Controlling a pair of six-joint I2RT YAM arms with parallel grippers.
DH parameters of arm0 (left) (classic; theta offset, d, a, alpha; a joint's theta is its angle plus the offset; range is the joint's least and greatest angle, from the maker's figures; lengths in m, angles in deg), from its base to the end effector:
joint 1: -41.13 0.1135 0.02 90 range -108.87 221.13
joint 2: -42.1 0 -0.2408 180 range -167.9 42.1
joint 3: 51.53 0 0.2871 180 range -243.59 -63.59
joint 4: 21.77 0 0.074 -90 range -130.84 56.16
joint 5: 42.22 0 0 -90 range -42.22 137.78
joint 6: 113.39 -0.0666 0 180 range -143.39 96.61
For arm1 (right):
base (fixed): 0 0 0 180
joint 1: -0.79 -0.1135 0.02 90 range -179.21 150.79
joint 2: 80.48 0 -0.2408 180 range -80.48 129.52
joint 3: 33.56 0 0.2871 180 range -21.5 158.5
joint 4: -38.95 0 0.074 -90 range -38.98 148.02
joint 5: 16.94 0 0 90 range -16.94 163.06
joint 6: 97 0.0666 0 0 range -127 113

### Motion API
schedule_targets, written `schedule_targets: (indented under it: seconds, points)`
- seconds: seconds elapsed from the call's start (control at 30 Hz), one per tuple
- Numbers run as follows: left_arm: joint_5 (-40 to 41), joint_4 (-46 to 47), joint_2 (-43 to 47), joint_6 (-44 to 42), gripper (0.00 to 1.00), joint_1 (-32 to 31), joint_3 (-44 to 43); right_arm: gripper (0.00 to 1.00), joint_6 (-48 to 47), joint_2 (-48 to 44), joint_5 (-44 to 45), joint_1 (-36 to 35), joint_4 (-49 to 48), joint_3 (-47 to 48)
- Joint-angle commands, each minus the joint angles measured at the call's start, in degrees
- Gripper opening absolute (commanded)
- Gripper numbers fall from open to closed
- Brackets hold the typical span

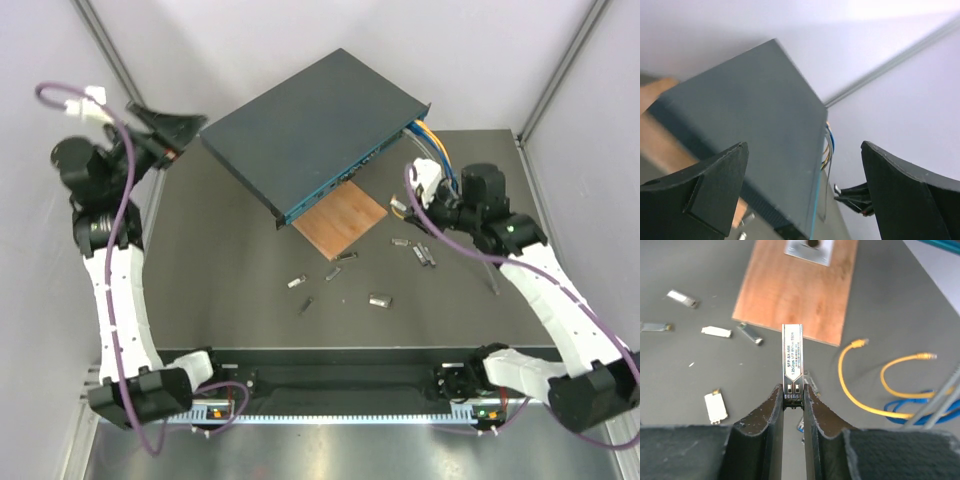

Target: Insert the plug into the switch port

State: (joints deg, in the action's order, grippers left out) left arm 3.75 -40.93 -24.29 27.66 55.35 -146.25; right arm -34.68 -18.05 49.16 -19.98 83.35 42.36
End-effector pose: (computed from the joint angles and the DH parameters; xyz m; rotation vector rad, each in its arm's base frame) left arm 0.2989 0.0280 0.4898 -0.1948 1.5346 -1.0545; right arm 0.2742 0.1328 0.3246 -1.0733 1.7817 0.3657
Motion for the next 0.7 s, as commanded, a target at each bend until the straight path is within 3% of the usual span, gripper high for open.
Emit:
schedule_targets:
  seconds: [0.0, 0.17, 0.33, 0.67]
  points:
    - [-5.35, 6.62, 3.45, 12.92, 0.99, 7.55, 9.59, 0.00, 3.78, 3.30, -1.77, 2.93, -1.58, 6.27]
    - [-5.20, 9.11, 7.32, 13.82, 0.99, 8.28, 22.24, 0.00, 4.21, 10.33, 1.75, 4.16, 0.96, 14.00]
    - [-5.45, 20.23, 6.81, 21.09, 0.99, 7.76, 31.21, 0.00, 4.83, 15.34, 2.54, 4.16, 2.20, 19.99]
    - [-1.32, 27.74, -0.14, 19.27, 0.96, -3.05, 32.38, 0.00, 6.41, 21.50, 2.37, 4.16, 1.68, 25.53]
